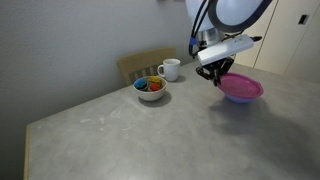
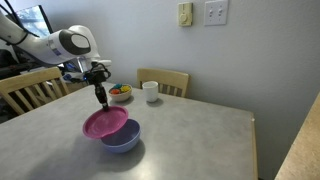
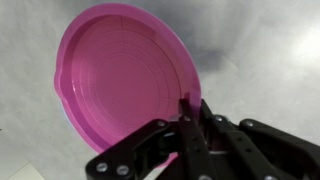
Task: Put the pink lid on the blue bowl
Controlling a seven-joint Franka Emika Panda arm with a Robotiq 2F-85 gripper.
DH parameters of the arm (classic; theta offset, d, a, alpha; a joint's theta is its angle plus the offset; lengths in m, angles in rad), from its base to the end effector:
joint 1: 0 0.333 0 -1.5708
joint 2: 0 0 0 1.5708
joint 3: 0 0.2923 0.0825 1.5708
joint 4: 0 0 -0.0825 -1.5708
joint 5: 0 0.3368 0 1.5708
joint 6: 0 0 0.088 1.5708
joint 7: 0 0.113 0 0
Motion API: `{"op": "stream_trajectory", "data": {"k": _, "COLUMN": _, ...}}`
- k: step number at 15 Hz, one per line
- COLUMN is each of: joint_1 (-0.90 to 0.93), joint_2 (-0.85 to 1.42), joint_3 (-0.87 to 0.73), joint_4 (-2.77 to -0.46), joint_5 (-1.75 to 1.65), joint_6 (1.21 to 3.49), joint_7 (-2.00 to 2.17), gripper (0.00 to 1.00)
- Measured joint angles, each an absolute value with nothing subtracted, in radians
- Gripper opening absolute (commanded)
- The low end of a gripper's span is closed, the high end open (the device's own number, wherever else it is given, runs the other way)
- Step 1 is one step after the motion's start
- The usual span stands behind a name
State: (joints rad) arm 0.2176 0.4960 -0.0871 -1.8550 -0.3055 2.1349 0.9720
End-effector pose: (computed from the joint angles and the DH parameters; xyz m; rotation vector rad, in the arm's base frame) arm 0.5694 0.0624 0.2465 2.6458 -0.8811 -0.0505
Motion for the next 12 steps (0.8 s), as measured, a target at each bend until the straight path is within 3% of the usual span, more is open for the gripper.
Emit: {"op": "stream_trajectory", "data": {"k": 12, "joint_1": 0.132, "joint_2": 0.515, "joint_3": -0.116, "joint_4": -1.866, "joint_5": -0.305, "joint_6": 2.210, "joint_7": 0.680, "gripper": 0.03}}
